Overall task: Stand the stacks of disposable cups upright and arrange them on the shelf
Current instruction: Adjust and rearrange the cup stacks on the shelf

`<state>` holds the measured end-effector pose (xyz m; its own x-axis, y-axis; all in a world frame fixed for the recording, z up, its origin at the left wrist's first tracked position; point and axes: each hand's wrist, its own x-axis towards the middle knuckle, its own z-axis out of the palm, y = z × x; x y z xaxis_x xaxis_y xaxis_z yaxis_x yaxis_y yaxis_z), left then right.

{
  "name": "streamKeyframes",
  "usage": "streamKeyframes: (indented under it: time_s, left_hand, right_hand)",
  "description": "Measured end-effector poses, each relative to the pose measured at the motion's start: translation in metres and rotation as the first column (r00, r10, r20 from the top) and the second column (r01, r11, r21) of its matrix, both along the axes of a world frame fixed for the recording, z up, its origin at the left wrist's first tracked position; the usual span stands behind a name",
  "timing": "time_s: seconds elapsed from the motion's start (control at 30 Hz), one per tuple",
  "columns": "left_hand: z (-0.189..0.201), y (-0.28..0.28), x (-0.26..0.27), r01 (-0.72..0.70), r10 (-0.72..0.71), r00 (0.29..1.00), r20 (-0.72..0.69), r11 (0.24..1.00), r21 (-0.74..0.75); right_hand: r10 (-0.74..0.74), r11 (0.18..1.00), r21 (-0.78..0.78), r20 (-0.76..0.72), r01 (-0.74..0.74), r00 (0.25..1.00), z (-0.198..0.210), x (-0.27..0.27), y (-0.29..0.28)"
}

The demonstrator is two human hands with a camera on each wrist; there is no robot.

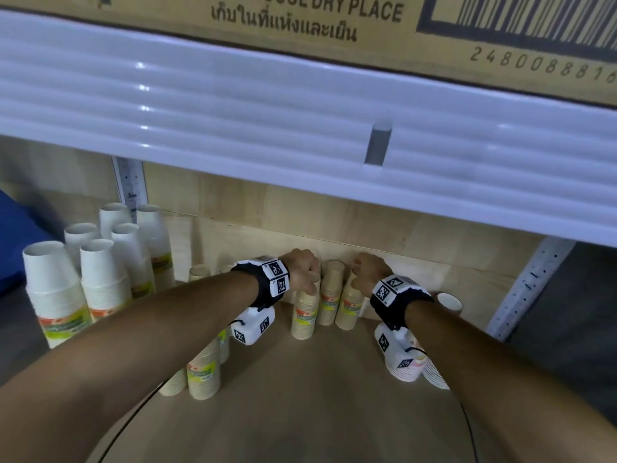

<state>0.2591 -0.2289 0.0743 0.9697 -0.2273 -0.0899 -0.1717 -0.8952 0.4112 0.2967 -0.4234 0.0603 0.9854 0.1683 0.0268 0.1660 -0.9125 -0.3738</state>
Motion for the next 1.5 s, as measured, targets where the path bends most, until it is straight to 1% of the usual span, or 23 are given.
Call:
streamKeyframes:
  time_s: [0.2,0.3,0.37,0.5,0.63,0.87,0.97,1.17,1.33,1.5]
  left_hand:
    - [0.003,0.001,-0.001,0.008,-0.008,1.000,0.013,1.000,0.003]
    - [0.010,0.002,-0.007,0.016,-0.016,0.999,0.034,1.000,-0.005]
    - [0.018,0.004,-0.010,0.013,-0.013,0.998,0.059,1.000,0.002]
    - [0.040,0.015,-0.019,-0.016,0.015,0.997,0.076,1.000,0.005]
    - [0.065,0.034,-0.031,-0.056,0.058,0.997,0.051,0.998,-0.035]
    - [0.085,0.082,-0.070,-0.137,0.138,0.989,0.053,0.990,-0.015]
    - [0.090,0.106,-0.093,-0.171,0.171,0.984,0.053,0.985,0.009]
    - [0.080,0.153,-0.127,-0.283,0.281,0.957,0.070,0.959,0.021]
    - [0.060,0.171,-0.152,-0.303,0.301,0.953,0.045,0.951,0.055]
    - [0.036,0.179,-0.164,-0.304,0.303,0.953,0.018,0.951,0.065]
  right_hand:
    - [0.001,0.995,-0.101,0.034,0.002,0.999,0.011,-0.006,-0.001]
    - [-0.040,0.994,-0.102,0.059,0.046,0.997,0.019,-0.016,0.000]
    - [-0.041,0.995,-0.089,0.086,0.048,0.995,0.024,-0.022,0.002]
    - [0.029,0.989,-0.147,0.128,-0.010,0.991,0.042,-0.035,0.017]
    - [0.081,0.982,-0.179,0.157,-0.052,0.984,0.060,-0.052,0.042]
    - [0.182,0.980,-0.118,0.218,-0.160,0.959,0.068,-0.086,0.095]
    - [0.233,0.972,-0.071,0.199,-0.223,0.952,0.068,-0.104,0.117]
    - [0.295,0.954,0.014,0.125,-0.299,0.947,0.061,-0.143,0.158]
    - [0.368,0.929,0.023,0.055,-0.369,0.928,0.051,-0.170,0.182]
    - [0.383,0.924,0.012,-0.007,-0.383,0.924,0.042,-0.187,0.195]
